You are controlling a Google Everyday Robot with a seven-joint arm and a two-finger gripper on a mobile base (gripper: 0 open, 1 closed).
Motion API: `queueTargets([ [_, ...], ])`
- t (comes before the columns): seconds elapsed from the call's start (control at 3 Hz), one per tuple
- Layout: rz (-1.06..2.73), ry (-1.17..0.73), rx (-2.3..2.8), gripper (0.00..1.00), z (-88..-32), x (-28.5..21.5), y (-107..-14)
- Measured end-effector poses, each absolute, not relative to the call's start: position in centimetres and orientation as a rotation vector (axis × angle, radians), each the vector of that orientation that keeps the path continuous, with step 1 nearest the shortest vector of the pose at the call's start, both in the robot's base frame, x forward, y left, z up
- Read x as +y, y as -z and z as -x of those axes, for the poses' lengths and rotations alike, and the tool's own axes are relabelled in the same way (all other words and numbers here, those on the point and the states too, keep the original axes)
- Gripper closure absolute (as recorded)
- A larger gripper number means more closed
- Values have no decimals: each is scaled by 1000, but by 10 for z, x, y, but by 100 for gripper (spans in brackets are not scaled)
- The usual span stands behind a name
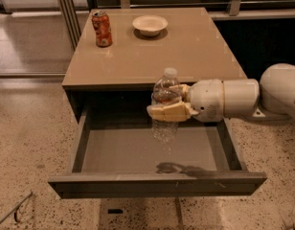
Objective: Place water bottle into top drawer
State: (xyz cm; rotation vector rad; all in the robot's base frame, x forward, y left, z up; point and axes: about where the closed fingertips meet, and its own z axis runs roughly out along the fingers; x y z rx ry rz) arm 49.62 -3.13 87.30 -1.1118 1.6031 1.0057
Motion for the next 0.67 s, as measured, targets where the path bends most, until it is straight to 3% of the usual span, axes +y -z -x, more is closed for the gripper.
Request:
queueTargets([
  [0.67,1157,-971,1560,100,-493,-31,-866],
])
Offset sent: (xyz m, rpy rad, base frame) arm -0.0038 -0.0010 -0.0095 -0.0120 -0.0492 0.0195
